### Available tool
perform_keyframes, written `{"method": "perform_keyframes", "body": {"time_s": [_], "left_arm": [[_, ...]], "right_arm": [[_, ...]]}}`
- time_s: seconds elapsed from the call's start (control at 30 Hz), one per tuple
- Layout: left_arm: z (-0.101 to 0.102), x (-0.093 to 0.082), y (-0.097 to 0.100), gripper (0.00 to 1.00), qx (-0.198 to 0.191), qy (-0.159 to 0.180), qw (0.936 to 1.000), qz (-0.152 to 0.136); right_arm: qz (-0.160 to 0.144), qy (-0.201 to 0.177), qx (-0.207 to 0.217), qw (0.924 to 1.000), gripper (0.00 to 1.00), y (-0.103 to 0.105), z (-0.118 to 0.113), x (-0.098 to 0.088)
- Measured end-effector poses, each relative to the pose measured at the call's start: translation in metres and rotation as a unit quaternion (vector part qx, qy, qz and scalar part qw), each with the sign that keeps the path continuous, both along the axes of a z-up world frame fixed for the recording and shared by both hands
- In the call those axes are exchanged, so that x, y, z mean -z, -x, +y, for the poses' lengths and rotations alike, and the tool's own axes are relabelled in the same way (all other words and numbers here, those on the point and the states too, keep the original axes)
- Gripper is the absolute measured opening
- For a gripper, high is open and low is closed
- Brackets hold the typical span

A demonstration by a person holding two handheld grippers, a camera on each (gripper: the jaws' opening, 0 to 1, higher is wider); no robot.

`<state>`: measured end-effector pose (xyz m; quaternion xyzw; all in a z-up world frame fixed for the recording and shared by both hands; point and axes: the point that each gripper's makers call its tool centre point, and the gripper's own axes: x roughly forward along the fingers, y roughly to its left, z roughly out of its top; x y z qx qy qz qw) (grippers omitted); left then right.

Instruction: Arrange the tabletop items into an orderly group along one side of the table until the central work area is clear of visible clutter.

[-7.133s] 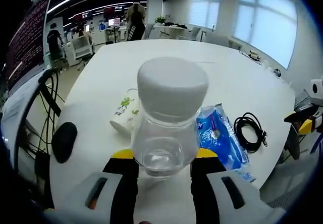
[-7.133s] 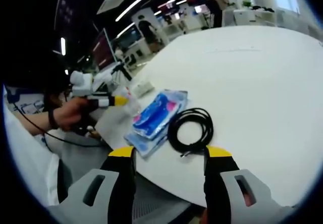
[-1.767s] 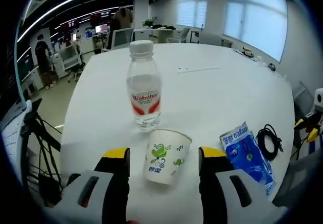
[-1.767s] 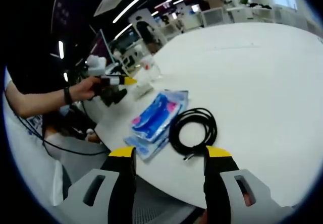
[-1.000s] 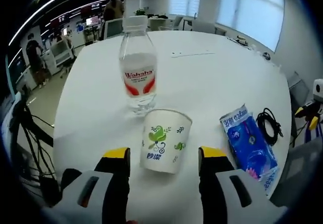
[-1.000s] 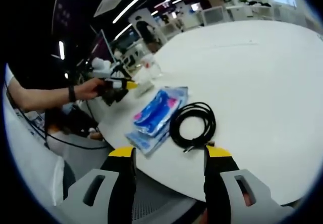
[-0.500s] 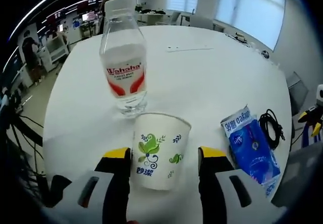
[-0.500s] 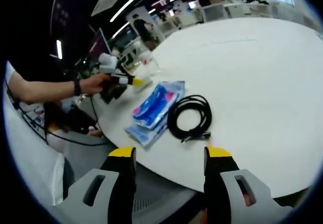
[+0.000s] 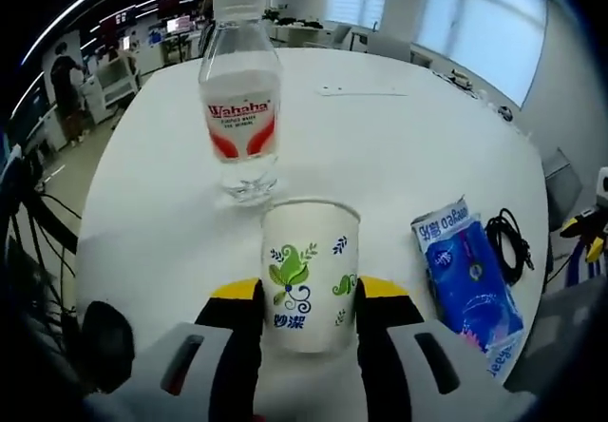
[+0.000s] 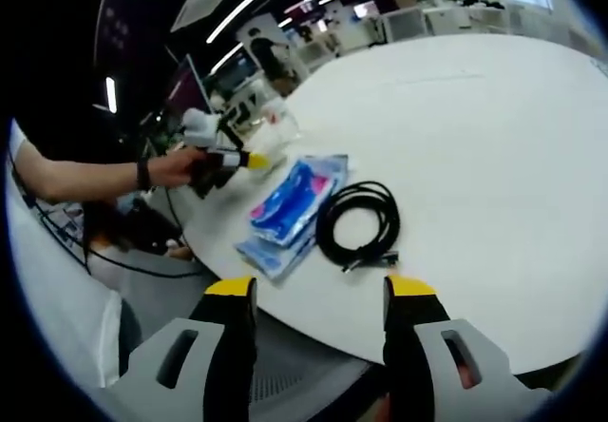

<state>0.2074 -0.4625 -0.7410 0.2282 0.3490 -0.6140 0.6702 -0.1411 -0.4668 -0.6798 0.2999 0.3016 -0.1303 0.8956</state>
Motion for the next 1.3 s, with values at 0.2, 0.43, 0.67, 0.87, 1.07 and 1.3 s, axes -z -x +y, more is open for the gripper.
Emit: {"method": "perform_keyframes", "body": {"time_s": [0.2, 0.43, 0.67, 0.87, 1.07, 1.3], "left_arm": [[0.028, 0.000, 0.006, 0.37, -0.035, 0.014, 0.9992, 0.013], [0.062, -0.002, 0.013, 0.37, -0.071, 0.025, 0.9969, 0.023], [0.098, -0.008, 0.031, 0.37, -0.113, 0.042, 0.9915, 0.050], [0.123, -0.011, 0.051, 0.37, -0.154, 0.054, 0.9836, 0.076], [0.136, -0.017, 0.070, 0.37, -0.161, 0.067, 0.9803, 0.093], [0.137, -0.024, 0.089, 0.37, -0.146, 0.082, 0.9804, 0.103]], "right_arm": [[-0.002, -0.001, -0.010, 1.0000, 0.52, -0.010, 0.003, 0.002], [-0.004, -0.002, -0.026, 0.9996, 0.52, -0.022, 0.010, 0.001], [-0.008, -0.002, -0.043, 0.9990, 0.51, -0.034, 0.018, 0.001], [-0.009, -0.002, -0.059, 0.9982, 0.51, -0.041, 0.027, 0.002], [-0.015, -0.008, -0.079, 0.9967, 0.50, -0.050, 0.039, 0.001], [-0.025, -0.011, -0.091, 0.9955, 0.49, -0.056, 0.044, -0.004]]}}
